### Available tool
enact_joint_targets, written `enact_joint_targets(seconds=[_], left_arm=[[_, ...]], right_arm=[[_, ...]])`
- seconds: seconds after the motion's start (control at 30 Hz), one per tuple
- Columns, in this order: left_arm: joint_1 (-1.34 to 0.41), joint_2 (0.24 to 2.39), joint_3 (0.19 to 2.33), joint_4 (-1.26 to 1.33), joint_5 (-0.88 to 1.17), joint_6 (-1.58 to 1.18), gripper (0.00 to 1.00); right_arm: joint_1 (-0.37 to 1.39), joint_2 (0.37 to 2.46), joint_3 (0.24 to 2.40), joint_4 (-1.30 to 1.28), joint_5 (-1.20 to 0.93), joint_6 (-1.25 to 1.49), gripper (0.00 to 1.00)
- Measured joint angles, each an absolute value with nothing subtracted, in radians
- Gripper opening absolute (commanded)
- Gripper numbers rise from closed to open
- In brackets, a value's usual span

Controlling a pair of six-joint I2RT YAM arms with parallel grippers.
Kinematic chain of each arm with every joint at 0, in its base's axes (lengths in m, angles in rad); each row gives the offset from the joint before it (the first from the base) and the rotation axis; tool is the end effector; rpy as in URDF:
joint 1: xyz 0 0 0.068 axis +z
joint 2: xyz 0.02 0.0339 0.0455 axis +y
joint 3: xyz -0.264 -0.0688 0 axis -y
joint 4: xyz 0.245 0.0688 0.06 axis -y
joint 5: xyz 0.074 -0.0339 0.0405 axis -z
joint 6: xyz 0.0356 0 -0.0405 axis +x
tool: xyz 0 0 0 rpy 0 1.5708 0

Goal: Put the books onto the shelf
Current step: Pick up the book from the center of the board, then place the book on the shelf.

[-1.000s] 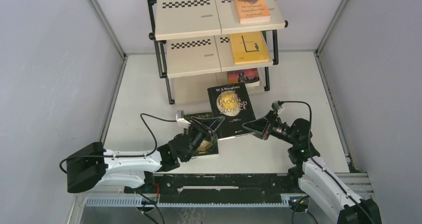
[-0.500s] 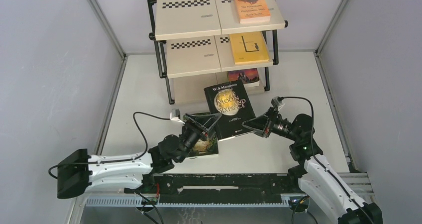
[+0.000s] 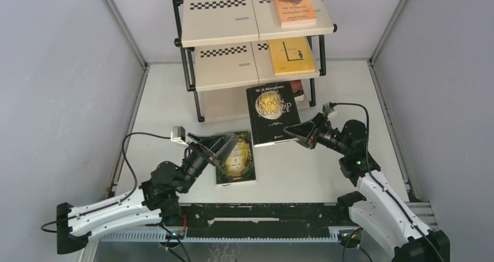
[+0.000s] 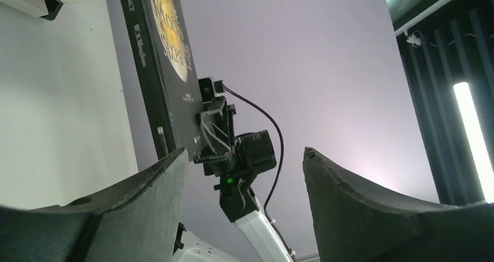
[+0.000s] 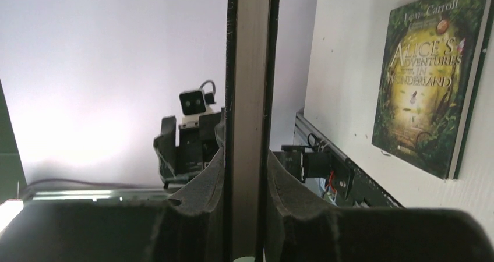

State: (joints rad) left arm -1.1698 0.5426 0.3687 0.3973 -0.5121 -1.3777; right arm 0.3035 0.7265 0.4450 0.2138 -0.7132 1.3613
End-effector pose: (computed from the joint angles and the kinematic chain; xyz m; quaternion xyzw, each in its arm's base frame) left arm 0.0738 -0.1295 0.2898 -0.2595 0.5797 -0.6767 0.3724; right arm 0.1604 0.0746 0.2716 0.1397 0.7114 0.6449 0.2420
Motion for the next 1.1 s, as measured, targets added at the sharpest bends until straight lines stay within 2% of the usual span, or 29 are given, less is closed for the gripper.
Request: enact_joint_targets(seconds=[0.2,0.5,1.1], left_arm=[[-1.168,0.435,0.368,0.274,-0.485,-1.335,0.75],[-1.154,0.429,0.370,0.133,-0.456,-1.243,0.75],[-0.902,0.545,0.505,0.020,-0.279,-1.066,0.75]], right_arm=[[0.303,0.838,0.574,0.159,-0.671,1.333,0.00],[0.273,0.993,0.748,0.175,-0.679,1.310,0.00],[0.030,1.478,1.078,0.260,-0.855,1.340,0.00]])
